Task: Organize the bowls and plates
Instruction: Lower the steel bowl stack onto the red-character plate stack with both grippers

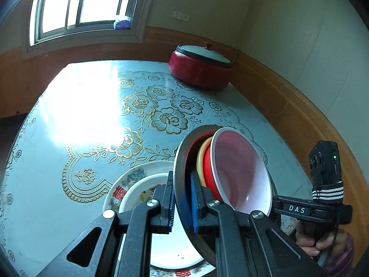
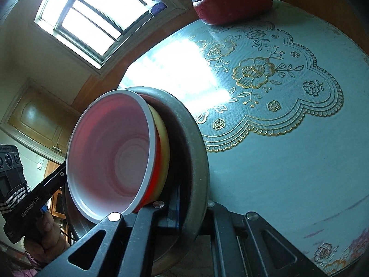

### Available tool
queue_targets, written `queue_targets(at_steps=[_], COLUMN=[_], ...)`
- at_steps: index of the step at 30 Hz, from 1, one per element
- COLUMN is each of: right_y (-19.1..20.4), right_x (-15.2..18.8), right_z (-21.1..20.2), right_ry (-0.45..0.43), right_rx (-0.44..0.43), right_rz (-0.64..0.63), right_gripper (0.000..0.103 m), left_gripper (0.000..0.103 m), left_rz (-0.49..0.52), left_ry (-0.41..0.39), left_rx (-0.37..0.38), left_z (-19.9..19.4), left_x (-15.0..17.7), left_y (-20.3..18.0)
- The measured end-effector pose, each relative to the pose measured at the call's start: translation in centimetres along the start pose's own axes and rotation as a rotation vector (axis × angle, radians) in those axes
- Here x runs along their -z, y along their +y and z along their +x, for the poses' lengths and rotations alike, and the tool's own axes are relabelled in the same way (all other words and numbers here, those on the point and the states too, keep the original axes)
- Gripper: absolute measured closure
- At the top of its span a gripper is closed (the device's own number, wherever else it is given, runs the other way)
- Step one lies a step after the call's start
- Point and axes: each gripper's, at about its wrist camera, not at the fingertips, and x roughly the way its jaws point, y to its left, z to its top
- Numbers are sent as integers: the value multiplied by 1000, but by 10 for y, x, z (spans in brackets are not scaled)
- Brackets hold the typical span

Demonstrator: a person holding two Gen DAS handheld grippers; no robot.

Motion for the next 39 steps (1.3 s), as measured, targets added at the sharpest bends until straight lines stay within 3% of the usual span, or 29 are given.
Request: queue_targets(at_steps=[16, 39], right_y=[46, 63], right_x=[21, 47], right_z=[31, 26], right_ry=[-47, -106], right_rx=[137, 300], right_rz=[101, 180], right_gripper=[98, 98], left_gripper=[93, 91], left_rz=[52, 144], left_ry=[104, 168], left_rx=[120, 262], left_z=[11, 26], left_x=[5, 9], left_y=[71, 87])
